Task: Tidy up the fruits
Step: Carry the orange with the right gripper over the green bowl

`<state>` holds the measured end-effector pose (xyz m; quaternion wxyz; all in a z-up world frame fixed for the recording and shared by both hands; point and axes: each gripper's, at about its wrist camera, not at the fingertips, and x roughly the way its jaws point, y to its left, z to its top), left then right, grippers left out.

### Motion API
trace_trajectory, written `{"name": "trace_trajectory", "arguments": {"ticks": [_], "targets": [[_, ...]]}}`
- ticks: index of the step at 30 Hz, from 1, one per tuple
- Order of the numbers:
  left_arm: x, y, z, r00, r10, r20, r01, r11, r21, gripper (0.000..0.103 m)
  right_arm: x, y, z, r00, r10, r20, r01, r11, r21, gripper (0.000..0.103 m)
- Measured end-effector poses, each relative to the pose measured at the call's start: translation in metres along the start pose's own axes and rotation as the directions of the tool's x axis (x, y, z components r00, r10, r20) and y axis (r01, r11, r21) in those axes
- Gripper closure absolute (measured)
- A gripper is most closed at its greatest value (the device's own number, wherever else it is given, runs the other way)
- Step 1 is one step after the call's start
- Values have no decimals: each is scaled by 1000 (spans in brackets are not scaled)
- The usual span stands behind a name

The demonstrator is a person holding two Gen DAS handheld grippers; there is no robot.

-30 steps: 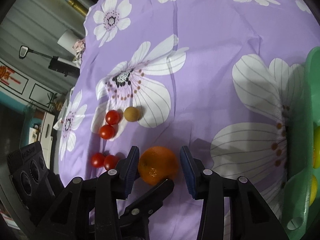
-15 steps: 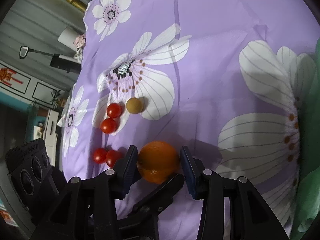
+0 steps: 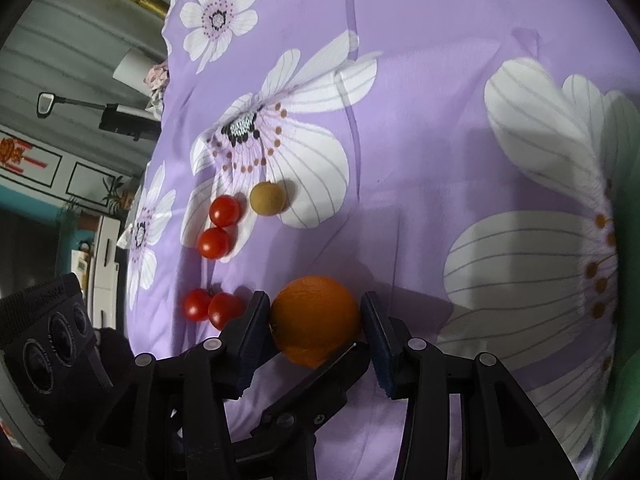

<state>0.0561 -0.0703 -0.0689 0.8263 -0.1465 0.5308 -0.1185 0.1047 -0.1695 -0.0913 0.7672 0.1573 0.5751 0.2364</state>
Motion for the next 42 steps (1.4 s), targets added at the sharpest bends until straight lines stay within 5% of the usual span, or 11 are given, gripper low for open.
{"name": "trace_trajectory", "arguments": {"ticks": [15,28,42], "targets": [[-13,-1,-3,998,10,67,-11,1000,13,58,-8,7,-2,998,7,56,-5,999,-41,56],[-77,-30,-9,945,-8,326,-32,993,117,58,-72,46,-16,953,62,297,-2,980,-199,56],[-103,-64,-14,910,-49,411,-29,983,181,58,-119,53,-30,911,73,406,27,971,-236,56]]}}
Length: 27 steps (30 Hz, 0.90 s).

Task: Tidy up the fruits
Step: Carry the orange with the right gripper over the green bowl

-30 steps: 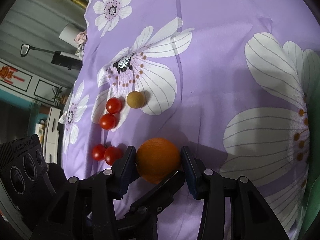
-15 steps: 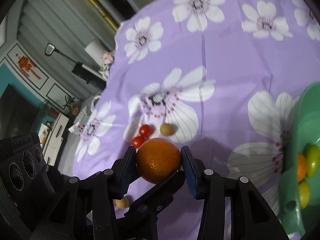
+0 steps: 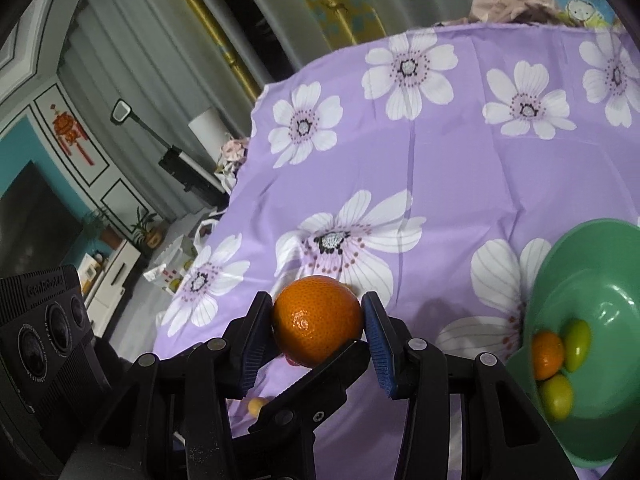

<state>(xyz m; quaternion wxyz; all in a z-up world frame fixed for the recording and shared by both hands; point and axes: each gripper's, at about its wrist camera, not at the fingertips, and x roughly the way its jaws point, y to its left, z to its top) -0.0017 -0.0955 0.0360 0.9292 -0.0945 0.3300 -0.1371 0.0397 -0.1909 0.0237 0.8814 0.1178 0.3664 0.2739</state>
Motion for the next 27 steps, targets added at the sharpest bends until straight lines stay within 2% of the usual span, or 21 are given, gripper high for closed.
{"name": "trace_trajectory", "arguments": {"ticks": [13,27], "targets": [[5,-54,17,998,-67,12,66,992,111,58,-46,-29,10,994,-49,99,44,997,57,56],[41,-116,23,984,-163,-73,175,965,198,58,-89,-91,8,980,-140,140,109,972,210,56]]}}
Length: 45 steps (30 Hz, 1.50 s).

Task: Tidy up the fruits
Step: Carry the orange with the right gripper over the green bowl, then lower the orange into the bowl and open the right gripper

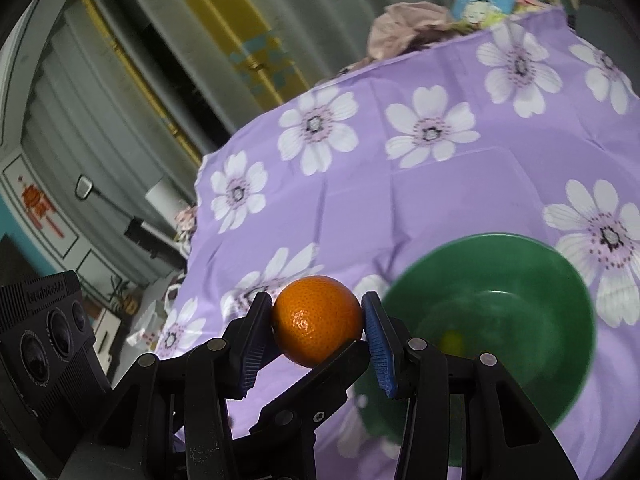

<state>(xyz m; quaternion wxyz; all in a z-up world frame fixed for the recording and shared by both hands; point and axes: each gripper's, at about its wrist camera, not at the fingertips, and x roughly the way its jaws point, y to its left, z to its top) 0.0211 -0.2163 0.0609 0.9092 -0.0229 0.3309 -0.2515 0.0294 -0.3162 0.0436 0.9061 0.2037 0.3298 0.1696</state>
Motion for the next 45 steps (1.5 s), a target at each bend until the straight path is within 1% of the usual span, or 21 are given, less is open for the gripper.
{"name": "trace_trajectory", "arguments": {"ticks": [9,20,31,38,45], "targets": [[29,-20,6,997,-45,-54,47,998,37,58,-5,-35,5,999,-33,2,33,995,91,56],[56,-29,4,989,-97,-114,100,995,23,58,-4,-65,5,997,-73,-28,76,983,165,56],[85,-23,-3,970,-151,-192,143,988,-57,58,13,-84,3,986,-130,-108,150,968,202,56],[100,-18,-9,955,-173,-240,154,983,-96,58,25,-94,0,974,-152,-171,188,958,215,56],[114,-13,-16,940,-178,-291,148,981,-123,58,38,-103,-4,961,-152,-232,206,951,230,56]]}}
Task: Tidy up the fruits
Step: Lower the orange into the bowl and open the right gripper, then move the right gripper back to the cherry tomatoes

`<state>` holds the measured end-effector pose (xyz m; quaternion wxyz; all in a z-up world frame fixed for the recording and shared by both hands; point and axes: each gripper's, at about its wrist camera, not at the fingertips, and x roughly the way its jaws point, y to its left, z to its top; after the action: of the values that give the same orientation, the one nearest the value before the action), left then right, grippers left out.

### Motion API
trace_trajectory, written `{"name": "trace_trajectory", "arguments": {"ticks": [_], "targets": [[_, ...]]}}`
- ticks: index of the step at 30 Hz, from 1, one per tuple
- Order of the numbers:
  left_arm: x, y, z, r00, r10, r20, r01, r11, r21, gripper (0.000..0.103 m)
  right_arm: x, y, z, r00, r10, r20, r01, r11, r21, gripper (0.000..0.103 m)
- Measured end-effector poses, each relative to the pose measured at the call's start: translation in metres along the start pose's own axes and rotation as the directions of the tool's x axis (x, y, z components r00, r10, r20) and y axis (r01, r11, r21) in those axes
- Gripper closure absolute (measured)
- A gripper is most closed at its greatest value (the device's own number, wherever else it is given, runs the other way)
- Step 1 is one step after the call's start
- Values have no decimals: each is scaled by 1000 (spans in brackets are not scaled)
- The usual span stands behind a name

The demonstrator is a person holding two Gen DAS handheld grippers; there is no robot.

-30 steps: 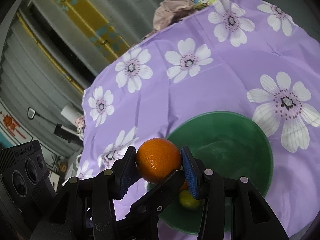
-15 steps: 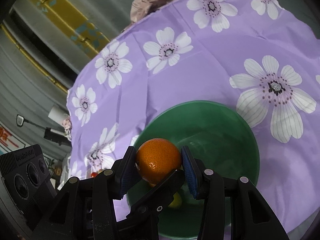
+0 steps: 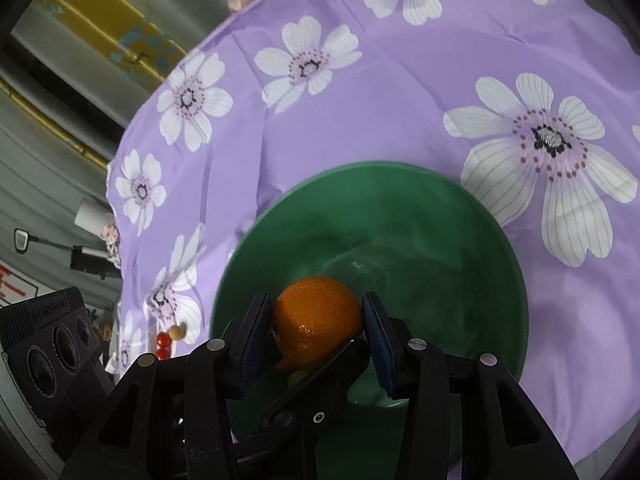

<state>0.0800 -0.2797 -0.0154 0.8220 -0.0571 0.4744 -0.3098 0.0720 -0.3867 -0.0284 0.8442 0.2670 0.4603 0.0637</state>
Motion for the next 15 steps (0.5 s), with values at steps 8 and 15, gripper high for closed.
{"name": "trace_trajectory", "arguments": {"ticks": [8,15], "targets": [[-1,7,-2,999,40,12,-40,999,-22,60,5,-4,1,999,-49,-23,49,999,19,56],[-46,14,-6,990,84,110,-83,996,-15,55,-12,6,1,996,-57,61,57,998,6,53]]}}
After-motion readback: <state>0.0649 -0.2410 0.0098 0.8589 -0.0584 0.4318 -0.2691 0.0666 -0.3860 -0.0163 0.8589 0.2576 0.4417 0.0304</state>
